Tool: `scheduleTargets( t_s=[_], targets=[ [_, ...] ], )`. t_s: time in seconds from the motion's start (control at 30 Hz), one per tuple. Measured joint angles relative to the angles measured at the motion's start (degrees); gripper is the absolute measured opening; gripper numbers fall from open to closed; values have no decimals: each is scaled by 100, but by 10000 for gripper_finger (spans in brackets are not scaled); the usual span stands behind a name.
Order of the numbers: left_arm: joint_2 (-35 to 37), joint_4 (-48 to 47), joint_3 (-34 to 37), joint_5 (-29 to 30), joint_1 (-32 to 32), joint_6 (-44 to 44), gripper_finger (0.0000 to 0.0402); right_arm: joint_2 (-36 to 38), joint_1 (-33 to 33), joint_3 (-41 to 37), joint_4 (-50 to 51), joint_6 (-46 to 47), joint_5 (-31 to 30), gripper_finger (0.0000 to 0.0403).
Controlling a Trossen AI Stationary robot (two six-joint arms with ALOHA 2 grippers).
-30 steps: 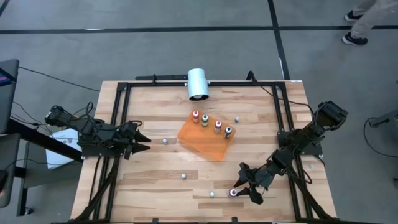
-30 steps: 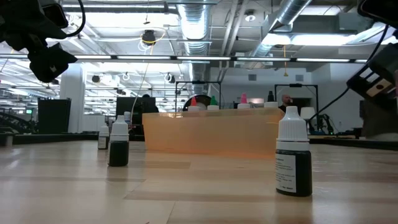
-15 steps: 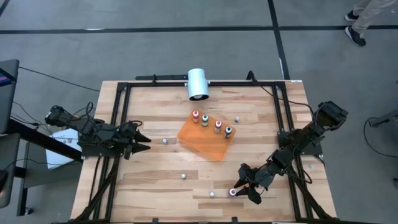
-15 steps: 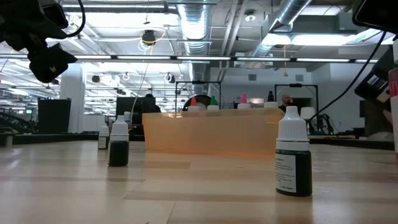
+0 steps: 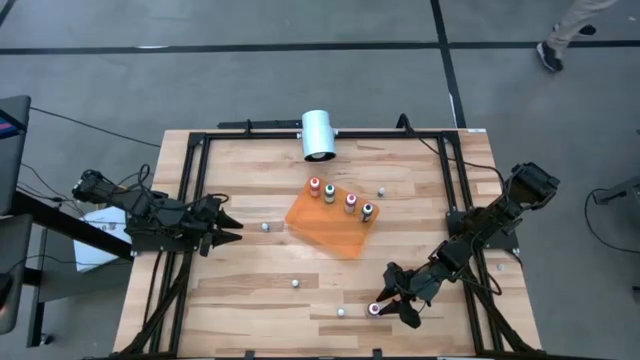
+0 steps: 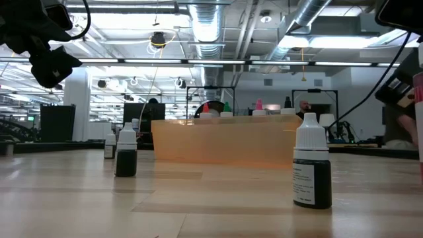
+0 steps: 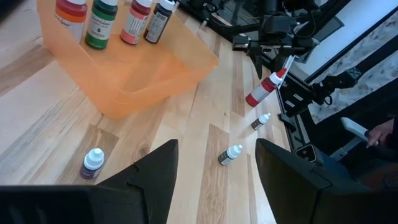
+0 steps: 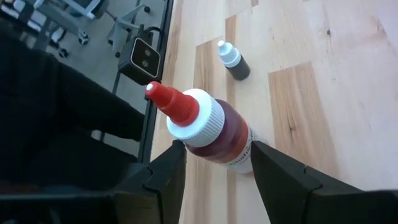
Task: Pick & Place food coloring
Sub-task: Put the red food coloring bottle into the bin
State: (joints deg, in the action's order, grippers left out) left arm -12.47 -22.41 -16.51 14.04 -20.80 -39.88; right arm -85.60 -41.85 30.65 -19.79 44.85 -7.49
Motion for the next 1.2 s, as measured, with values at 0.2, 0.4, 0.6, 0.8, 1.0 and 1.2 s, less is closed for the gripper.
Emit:
scheduleTargets(
  t_s=[0.2, 0.4, 0.6, 0.8, 1.0, 1.2],
  targets=[
    [0, -2, 0, 0, 0, 0, 206, 0, 0, 0, 0, -460, -2, 169],
    [2, -2, 0, 0, 0, -1, 206, 0, 0, 0, 0, -470, 1, 169],
    [2, -2, 0, 0, 0, 0, 206, 0, 0, 0, -1, -480, -2, 169],
    [2, -2, 0, 0, 0, 0, 206, 0, 0, 0, -1, -482, -253, 191],
    [0, -2, 0, 0, 0, -34, 206, 0, 75, 0, -33, -316, -463, 246],
    [0, -2, 0, 0, 0, -42, 206, 2, 74, 0, -44, -283, -446, 267]
  ],
)
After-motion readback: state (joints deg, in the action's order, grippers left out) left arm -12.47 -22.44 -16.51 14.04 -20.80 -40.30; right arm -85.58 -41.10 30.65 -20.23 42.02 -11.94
